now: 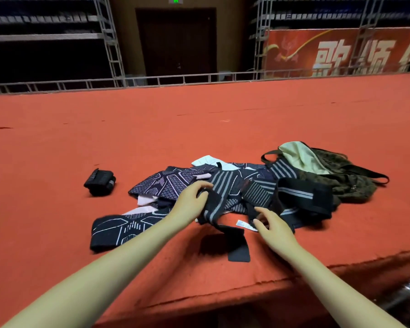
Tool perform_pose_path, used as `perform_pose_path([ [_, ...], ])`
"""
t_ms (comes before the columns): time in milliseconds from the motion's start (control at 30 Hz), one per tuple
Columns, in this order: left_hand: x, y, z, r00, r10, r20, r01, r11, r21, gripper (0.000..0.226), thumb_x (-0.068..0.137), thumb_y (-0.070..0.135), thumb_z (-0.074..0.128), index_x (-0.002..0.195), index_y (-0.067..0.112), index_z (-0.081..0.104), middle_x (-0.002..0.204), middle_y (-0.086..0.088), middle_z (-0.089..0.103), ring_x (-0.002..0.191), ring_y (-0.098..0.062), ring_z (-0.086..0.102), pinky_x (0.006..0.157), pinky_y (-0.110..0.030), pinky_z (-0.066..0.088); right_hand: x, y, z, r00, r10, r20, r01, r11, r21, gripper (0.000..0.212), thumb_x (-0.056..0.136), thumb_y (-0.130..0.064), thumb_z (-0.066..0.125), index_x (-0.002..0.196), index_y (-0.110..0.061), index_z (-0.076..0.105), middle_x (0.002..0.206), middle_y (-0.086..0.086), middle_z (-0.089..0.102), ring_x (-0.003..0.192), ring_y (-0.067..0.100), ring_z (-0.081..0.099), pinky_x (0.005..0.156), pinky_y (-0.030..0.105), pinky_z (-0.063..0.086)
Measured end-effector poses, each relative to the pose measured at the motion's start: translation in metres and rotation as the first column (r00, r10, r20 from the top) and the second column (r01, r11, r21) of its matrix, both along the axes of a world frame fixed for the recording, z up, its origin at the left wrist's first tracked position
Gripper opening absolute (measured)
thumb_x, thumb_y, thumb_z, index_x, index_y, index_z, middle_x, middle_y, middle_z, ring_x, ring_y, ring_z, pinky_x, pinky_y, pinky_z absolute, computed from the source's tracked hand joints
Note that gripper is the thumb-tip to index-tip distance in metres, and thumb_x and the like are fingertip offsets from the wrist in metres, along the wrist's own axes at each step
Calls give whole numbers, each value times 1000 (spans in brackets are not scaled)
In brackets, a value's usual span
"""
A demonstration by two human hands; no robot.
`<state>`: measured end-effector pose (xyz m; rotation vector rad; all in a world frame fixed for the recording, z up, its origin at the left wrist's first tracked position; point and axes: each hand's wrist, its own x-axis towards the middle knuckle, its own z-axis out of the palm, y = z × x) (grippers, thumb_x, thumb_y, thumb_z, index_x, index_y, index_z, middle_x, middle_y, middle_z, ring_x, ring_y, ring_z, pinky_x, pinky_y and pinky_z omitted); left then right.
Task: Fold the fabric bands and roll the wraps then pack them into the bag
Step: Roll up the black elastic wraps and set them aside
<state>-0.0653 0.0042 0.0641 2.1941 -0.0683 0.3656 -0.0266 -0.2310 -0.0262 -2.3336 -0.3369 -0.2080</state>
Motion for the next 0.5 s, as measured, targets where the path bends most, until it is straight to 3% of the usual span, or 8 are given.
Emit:
perform_pose_path([
  [133,-26,17,-3,999,17,41,-23,986,162,28,92,9,50,116,15,64,116,6,63,107,-4,53,88,-9,32,3,9,4,1000,-10,12,11,994,-113,40,91,-30,54,130,-22,51,109,-4,60,104,14,55,86,26,39],
  [400,-52,61,-16,995,68,67,-87,934,347,26,90,19,57,114,18,65,110,1,64,105,-13,57,91,-22,39,1,14,1,999,-14,41,22,975,-222,42,91,-31,53,132,-21,50,111,-1,60,111,19,53,88,31,40],
  [500,-62,100,-10,991,60,122,-112,868,483,31,87,28,54,115,19,65,110,2,64,104,-18,59,90,-32,45,0,16,1,999,-19,33,28,960,-280,43,92,-33,53,133,-21,49,114,0,59,113,20,51,90,33,42],
])
